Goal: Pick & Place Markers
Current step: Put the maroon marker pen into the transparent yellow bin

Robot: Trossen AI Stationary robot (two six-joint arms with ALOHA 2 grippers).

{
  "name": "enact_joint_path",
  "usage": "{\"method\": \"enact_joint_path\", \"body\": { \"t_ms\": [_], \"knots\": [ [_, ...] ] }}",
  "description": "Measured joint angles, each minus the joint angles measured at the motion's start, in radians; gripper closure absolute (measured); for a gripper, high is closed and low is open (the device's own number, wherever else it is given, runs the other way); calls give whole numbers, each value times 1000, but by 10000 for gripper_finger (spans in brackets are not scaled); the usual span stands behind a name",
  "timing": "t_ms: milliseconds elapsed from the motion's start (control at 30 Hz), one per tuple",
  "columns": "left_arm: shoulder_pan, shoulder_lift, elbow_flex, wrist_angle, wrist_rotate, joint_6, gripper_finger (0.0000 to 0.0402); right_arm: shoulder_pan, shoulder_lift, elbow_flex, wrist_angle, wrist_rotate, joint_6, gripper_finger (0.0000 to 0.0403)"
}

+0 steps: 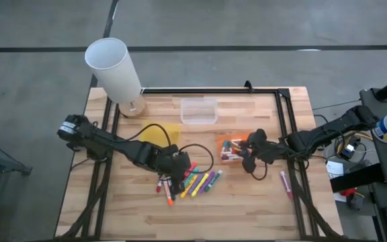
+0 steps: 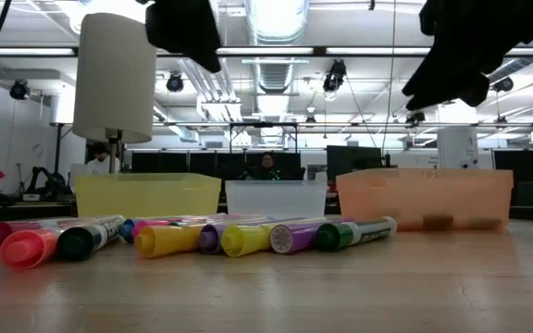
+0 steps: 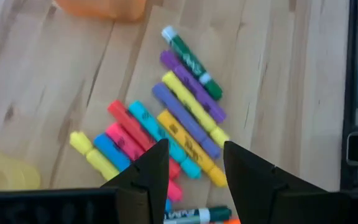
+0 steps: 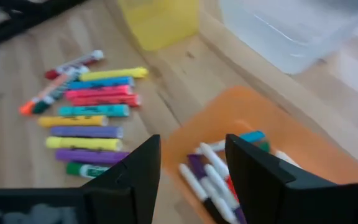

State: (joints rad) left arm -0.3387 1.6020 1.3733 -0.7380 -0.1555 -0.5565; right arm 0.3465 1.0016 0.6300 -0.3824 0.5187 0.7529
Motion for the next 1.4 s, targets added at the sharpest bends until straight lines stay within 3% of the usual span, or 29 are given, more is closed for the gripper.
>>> {"method": "enact_joint_path", "body": {
  "t_ms": [467, 833, 1133, 1400],
  "knots": [
    [-25, 0, -242, -112, 1, -209, 257, 90, 2, 0, 98, 5, -4, 247],
    [-23, 0, -337, -145, -2, -354, 257, 90, 2, 0, 150, 5, -5, 247],
    [-24, 0, -388, -56, -21, -552, 257, 90, 2, 0, 151, 5, -8, 253],
    [-23, 0, -446, 40, -28, -576, 257, 90, 2, 0, 154, 5, -9, 263]
  ]
}}
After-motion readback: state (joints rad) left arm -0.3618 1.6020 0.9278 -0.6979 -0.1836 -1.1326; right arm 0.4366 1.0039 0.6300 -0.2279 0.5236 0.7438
